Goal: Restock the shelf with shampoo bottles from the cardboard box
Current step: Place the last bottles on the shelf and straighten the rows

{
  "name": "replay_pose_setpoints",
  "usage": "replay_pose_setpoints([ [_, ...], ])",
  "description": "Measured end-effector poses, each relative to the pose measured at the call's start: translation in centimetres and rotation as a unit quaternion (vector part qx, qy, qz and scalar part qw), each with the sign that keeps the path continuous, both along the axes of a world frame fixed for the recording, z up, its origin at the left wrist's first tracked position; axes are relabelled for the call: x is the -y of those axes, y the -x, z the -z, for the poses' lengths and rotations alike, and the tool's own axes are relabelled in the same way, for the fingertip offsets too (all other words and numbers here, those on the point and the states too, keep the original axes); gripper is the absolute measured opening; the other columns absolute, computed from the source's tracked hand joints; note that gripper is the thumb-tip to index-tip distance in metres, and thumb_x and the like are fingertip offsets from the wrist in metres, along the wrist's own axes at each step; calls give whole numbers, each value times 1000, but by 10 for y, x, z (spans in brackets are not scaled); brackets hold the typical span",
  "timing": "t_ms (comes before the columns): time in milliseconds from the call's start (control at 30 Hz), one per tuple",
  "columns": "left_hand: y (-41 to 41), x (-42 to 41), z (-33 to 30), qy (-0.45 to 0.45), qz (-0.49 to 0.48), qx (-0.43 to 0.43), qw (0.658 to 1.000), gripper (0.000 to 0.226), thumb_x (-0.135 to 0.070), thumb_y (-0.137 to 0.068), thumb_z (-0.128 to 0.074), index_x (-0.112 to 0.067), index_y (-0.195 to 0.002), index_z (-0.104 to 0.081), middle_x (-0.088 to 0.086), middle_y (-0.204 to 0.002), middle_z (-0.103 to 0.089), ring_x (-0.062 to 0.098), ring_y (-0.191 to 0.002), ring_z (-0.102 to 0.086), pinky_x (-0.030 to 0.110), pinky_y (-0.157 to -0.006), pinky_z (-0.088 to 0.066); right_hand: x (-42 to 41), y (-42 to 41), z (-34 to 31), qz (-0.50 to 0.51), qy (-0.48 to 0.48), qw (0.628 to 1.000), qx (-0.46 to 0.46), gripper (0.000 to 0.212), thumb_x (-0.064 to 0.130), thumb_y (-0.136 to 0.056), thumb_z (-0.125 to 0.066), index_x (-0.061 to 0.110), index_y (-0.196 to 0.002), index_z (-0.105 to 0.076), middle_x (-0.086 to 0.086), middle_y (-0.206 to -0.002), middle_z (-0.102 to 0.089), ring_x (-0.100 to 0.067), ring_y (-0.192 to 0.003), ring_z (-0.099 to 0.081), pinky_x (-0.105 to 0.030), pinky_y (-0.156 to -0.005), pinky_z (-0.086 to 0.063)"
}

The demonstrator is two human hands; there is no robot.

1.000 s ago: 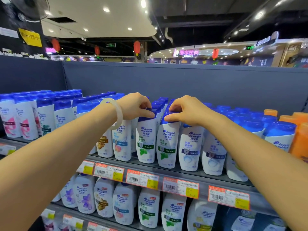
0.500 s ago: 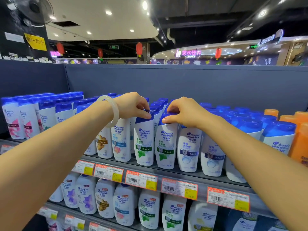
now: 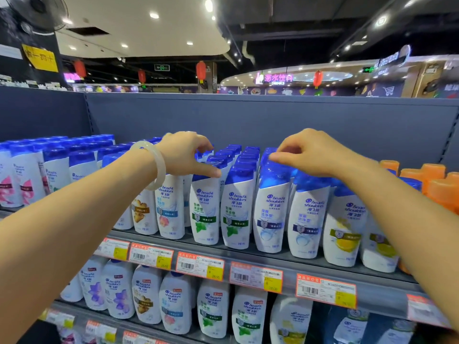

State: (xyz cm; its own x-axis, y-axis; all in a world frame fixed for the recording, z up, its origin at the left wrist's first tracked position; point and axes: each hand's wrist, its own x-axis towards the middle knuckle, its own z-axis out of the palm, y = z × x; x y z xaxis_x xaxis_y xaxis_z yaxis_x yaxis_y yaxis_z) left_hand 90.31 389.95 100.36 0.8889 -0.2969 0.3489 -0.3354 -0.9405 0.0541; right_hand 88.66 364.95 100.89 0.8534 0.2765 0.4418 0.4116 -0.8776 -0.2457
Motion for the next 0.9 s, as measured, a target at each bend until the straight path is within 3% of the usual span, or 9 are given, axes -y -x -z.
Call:
replay_pose_setpoints([
  [133,7,39,4,20,103,85,991,49,-54,-82,-55,-22,-119,-59,-2,-122,-59,20,-113,-52,40,-97,-39,40,9,-2,41,36,998,-44,36,49,-71,-70,21,-94,-70,7,-88,-65,-10,-79,-58,-20,-64,-41],
  [233,7,82,9,-11,145,46,988,50,-51,-84,-54,-22,-124,-55,-2,-125,-56,20,-114,-51,37,-97,-36,45,9,1,54,94,991,-77,47,44,-64,-79,19,-102,-68,6,-93,-61,-12,-82,-56,-22,-72,-40],
  [400,-1,115,9,-27,136,7,990,40,-44,-83,-60,-19,-115,-60,0,-113,-60,21,-101,-56,33,-90,-39,46,7,0,57,88,991,-89,47,35,-66,-81,18,-107,-65,-1,-107,-67,-16,-87,-59,-26,-77,-46],
  [500,-4,115,6,16,144,-30,989,35,-37,-81,-65,-17,-110,-63,1,-109,-65,20,-97,-59,40,-91,-49,47,6,2,55,79,992,-77,42,33,-67,-80,17,-103,-67,0,-99,-67,-14,-82,-58,-25,-72,-43],
  [667,-4,114,4,41,178,-53,982,34,-31,-81,-67,-14,-110,-64,2,-108,-67,16,-90,-59,31,-87,-49,48,9,2,49,76,994,-60,40,35,-68,-78,15,-101,-68,8,-84,-59,-10,-76,-56,-21,-65,-39],
  [900,-5,114,3,33,182,-50,981,34,-30,-82,-66,-14,-112,-63,2,-108,-66,13,-85,-54,23,-78,-42,52,9,0,39,73,993,-83,39,34,-73,-75,16,-106,-66,3,-98,-64,-13,-86,-58,-24,-73,-42],
])
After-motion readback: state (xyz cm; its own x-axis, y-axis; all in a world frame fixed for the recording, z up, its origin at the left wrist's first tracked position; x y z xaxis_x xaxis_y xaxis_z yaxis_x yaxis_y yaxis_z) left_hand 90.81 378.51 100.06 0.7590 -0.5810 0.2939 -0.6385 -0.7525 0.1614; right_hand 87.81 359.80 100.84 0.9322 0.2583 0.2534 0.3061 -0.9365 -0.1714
